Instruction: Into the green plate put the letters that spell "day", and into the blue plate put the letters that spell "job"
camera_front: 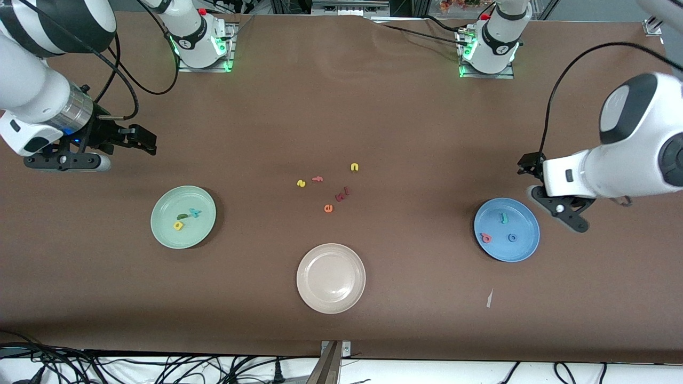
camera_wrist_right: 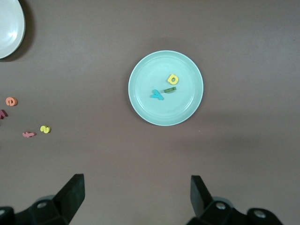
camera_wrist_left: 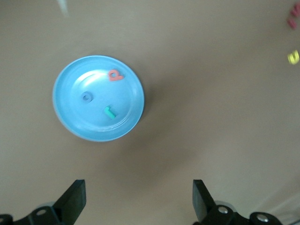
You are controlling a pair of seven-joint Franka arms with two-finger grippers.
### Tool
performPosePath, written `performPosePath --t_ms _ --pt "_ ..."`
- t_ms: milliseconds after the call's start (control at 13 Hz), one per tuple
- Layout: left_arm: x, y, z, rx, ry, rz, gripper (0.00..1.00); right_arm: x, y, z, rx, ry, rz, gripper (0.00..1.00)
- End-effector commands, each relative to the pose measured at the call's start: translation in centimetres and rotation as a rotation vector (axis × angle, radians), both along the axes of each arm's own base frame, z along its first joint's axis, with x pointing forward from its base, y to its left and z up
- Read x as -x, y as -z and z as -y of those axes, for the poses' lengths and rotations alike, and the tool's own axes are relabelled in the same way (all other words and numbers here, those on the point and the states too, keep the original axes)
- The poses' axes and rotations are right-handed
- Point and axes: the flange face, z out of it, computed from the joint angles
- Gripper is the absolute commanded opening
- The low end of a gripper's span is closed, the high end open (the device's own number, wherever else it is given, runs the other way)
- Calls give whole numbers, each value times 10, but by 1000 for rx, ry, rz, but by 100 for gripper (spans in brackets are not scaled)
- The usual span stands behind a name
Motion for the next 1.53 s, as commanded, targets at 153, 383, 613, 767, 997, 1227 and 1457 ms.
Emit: performPosePath --t_ms 153,383,613,767,997,1227,1457 --pt "25 -65 4 -100 -260 80 100 -7 -15 -3 1 -1 19 100" --pt "26 -88 -37 -29 -407 176 100 -8 -12 -7 0 -16 14 100" --pt "65 -89 -32 -38 -423 207 100 -8 -7 -8 24 -26 3 100" --pt "75 -92 -24 -15 -418 282 100 -9 -8 -10 24 -32 12 100" --pt "85 -88 -39 -8 -444 316 100 -9 -15 -11 22 -43 19 100" --pt "88 -86 -41 -18 -445 280 100 -10 -16 -12 19 -45 22 100" --pt "89 -86 -46 -23 -454 256 100 -10 -16 -15 15 -49 26 100"
